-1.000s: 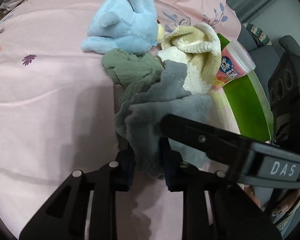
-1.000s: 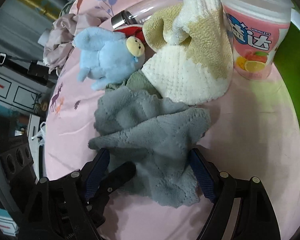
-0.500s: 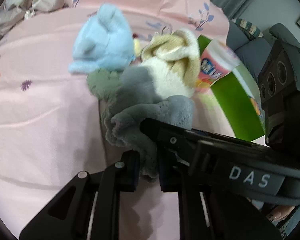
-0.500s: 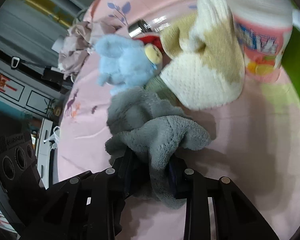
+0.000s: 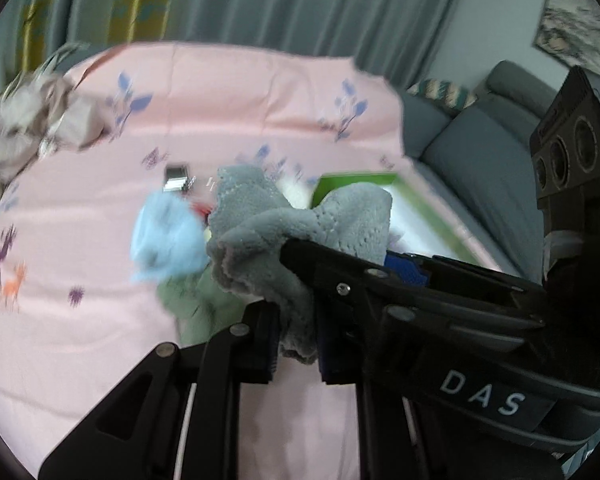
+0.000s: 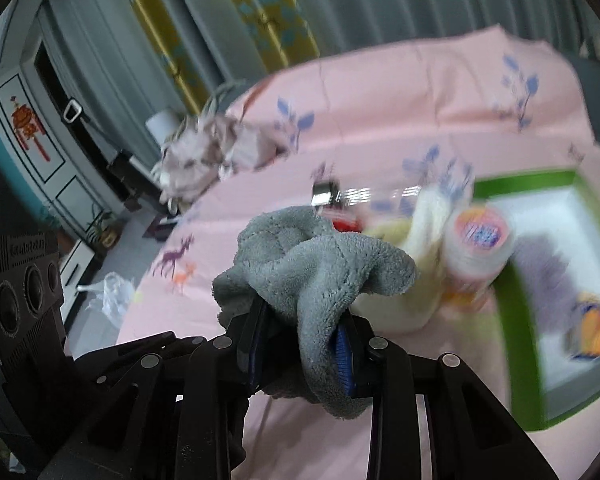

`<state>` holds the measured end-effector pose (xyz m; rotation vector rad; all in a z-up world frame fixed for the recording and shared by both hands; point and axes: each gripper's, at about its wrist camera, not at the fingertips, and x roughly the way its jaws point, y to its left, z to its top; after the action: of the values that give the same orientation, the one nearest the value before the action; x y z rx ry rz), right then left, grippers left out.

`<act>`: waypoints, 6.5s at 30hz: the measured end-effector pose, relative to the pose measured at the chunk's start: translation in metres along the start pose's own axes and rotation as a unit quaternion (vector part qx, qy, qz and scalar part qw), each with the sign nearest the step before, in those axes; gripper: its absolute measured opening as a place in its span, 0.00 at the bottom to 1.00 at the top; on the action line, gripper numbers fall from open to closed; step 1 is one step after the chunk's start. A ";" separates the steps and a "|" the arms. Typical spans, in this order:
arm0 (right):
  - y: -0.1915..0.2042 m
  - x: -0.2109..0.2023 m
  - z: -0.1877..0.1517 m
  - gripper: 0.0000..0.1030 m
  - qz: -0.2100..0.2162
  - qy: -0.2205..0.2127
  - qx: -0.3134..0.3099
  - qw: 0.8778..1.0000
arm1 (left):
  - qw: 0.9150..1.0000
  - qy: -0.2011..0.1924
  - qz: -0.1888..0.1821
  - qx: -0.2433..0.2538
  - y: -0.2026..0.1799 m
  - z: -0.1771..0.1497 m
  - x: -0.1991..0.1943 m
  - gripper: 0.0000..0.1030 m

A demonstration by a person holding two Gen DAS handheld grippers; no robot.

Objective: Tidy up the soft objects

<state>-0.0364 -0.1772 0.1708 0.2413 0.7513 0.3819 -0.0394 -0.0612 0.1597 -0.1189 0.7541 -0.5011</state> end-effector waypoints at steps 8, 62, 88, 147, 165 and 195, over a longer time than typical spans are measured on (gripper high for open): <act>-0.017 -0.064 0.039 0.31 -0.057 -0.078 -0.009 0.995 | 0.996 -0.050 -0.057 0.046 -0.048 0.044 -0.002 0.12; -0.263 -0.055 -0.015 0.23 -0.163 -0.020 0.287 0.944 | 0.971 0.186 -0.096 0.112 -0.180 0.027 0.212 0.13; -0.232 -0.103 -0.006 0.75 -0.175 -0.105 0.253 0.946 | 0.986 0.110 -0.086 0.088 -0.155 0.048 0.131 0.76; 0.021 0.225 0.047 0.81 -0.160 0.162 -0.014 0.974 | 0.961 0.027 0.179 -0.210 0.179 -0.036 -0.007 0.85; 0.033 0.099 0.048 0.72 -0.071 0.081 -0.051 0.993 | 0.959 0.032 0.184 -0.214 0.183 -0.037 -0.004 0.85; 0.019 0.145 -0.008 0.70 -0.094 0.137 -0.042 0.985 | 0.961 0.053 0.173 -0.209 0.180 -0.040 0.001 0.85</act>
<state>0.0502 -0.0986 0.0828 0.0373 1.0185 0.2696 0.0048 0.0986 0.0794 -0.3493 0.9567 -0.0084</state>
